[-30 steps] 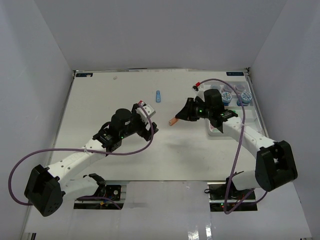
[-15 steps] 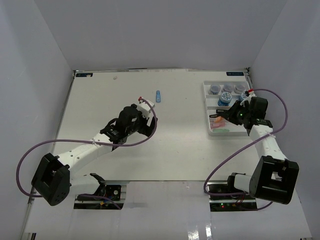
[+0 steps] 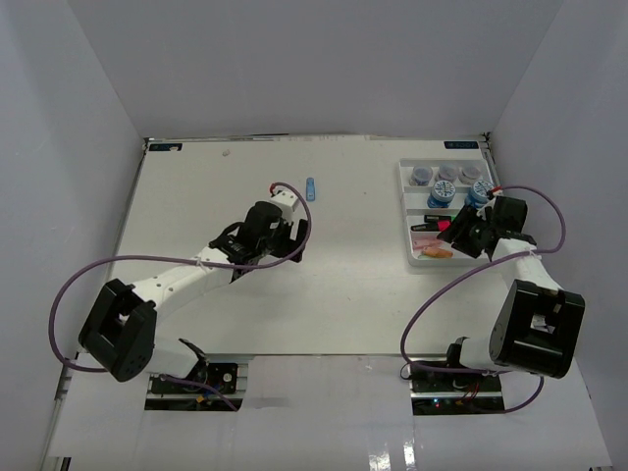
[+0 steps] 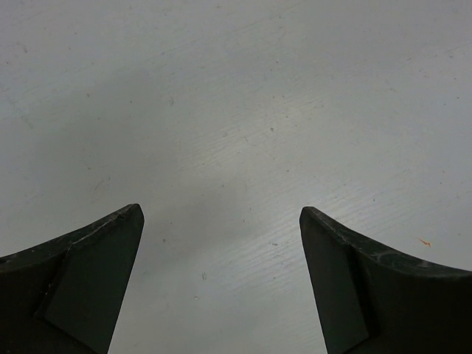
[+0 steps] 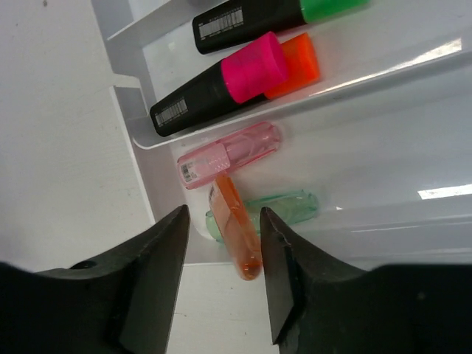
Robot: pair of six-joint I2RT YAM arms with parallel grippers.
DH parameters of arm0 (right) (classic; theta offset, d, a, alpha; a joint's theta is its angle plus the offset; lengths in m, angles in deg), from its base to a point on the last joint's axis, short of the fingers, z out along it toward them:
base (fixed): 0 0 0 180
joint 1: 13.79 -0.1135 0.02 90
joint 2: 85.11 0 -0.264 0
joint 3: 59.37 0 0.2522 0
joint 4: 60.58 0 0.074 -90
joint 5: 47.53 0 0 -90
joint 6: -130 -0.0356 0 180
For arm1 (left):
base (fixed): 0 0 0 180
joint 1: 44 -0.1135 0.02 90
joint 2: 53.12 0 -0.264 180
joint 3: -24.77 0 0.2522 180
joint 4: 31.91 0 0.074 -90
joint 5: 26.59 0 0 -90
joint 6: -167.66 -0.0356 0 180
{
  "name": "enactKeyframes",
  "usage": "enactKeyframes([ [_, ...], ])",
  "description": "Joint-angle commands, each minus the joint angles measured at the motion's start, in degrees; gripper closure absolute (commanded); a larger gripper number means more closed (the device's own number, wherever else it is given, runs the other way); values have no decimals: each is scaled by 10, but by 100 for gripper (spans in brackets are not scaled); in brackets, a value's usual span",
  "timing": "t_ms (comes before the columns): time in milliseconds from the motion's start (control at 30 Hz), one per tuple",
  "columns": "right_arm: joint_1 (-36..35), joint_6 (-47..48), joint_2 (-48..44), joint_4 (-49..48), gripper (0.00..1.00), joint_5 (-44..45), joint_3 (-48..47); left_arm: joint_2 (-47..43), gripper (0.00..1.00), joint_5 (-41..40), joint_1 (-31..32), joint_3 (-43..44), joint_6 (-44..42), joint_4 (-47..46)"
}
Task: Sort the stationery into containers
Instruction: Place the pen in the storage box, then pick up the pen from the center of the board.
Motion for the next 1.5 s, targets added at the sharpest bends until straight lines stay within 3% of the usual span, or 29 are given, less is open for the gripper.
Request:
enactKeyframes([
  [0,4,1,-10,2,42,45,-34,9,2,-11,-11,34,56,17],
  [267,4,15,-90,32,20,84,-57,76,2,-29,-28,116,124,41],
  [433,2,4,-207,-39,4,58,-11,180,2,-68,-30,215,183,66],
  [500,3,-11,-235,-57,10,56,1,216,2,-88,-30,268,200,77],
  [767,2,-67,-272,-119,10,-32,28,380,2,-154,-40,433,179,80],
  [1000,-6,-74,-272,-172,10,-72,51,493,4,-157,-63,541,156,86],
  [1467,-8,-70,-257,-202,10,-96,78,594,21,-143,-63,617,111,79],
])
